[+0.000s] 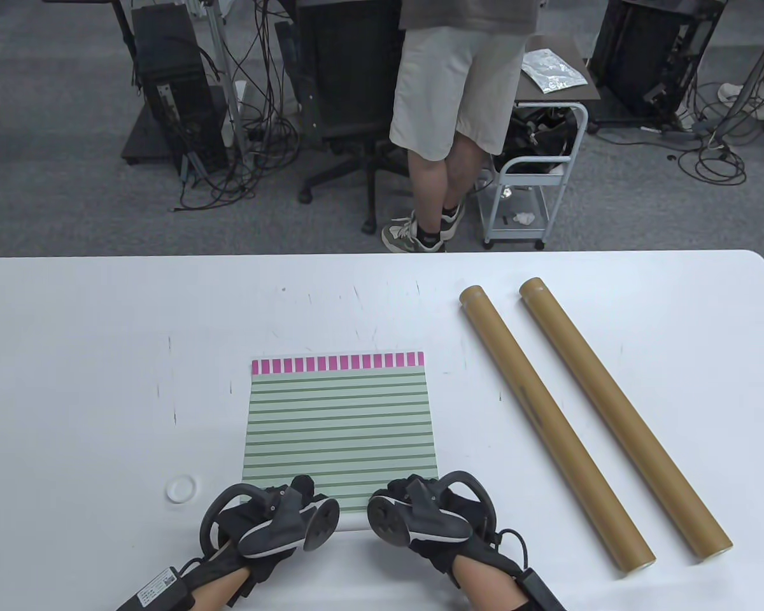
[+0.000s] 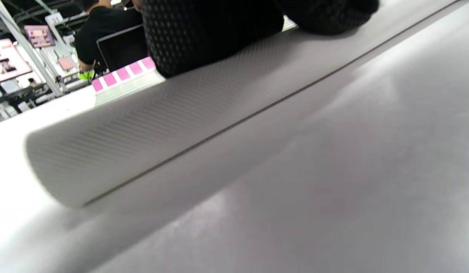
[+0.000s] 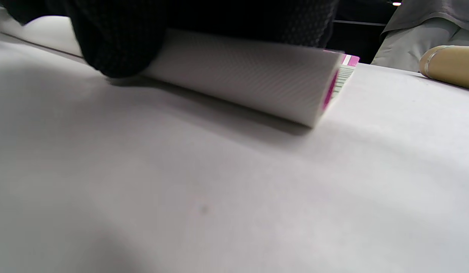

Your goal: Roll up mouse pads and store in mailing tubes

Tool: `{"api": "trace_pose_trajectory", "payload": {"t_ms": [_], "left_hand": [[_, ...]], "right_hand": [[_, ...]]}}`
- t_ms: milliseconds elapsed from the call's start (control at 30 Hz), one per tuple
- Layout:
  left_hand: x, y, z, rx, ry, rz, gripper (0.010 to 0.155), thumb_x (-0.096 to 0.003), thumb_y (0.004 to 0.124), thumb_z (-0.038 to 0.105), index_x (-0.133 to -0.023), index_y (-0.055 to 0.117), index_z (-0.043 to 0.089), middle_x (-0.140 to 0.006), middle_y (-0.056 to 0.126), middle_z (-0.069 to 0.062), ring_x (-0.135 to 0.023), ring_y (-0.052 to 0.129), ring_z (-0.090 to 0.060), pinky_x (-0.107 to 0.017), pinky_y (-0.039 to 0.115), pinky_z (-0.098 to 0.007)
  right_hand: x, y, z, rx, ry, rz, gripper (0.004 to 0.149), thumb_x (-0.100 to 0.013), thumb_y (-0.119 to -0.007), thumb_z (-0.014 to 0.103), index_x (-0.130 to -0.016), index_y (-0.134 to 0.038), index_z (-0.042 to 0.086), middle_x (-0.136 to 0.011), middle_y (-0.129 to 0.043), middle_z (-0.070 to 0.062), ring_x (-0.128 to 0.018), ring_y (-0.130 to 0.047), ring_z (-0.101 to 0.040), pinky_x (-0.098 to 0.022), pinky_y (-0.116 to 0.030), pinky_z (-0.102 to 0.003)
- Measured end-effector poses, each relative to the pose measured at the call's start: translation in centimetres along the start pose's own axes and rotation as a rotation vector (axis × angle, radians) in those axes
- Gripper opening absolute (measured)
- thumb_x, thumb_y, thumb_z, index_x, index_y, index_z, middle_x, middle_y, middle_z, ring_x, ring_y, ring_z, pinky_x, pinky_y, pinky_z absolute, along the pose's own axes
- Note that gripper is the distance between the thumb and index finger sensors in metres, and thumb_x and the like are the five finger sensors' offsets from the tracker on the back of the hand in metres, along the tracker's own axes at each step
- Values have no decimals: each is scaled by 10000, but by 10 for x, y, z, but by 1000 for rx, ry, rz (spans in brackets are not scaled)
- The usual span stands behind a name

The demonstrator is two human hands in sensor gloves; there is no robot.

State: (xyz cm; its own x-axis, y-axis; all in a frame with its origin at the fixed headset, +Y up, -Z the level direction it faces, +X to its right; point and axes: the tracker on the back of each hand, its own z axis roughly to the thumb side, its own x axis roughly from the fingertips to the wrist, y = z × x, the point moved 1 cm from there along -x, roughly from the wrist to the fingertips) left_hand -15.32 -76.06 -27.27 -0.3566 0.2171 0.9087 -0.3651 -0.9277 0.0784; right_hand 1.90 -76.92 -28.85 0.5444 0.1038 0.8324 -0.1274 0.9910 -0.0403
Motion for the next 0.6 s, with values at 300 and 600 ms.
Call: {"api": "trace_pose_trajectory", "payload": {"t_ms": [300,600], "left_hand": [[7,-4,5,-60,7,102,502,-338,786,524,-835,734,473,-862,836,200,-782,923,-65,-540,859,-208],[-2,3,-5,77,-10,44,450,-405,666,438,-846,751,449,-863,860,164,-770,937,-94,-603,841,-252]], "right_hand": [[-1,5,0,-29,17,12,483,-410,-756,327,-888,-762,256,-776,-886,15,-617,-914,-190,-520,-809,-345],[4,7,3,2,14,-5,486,-468,-702,298,-946,-756,229,-922,-772,-49,-770,-794,-293,-625,-713,-431]]}}
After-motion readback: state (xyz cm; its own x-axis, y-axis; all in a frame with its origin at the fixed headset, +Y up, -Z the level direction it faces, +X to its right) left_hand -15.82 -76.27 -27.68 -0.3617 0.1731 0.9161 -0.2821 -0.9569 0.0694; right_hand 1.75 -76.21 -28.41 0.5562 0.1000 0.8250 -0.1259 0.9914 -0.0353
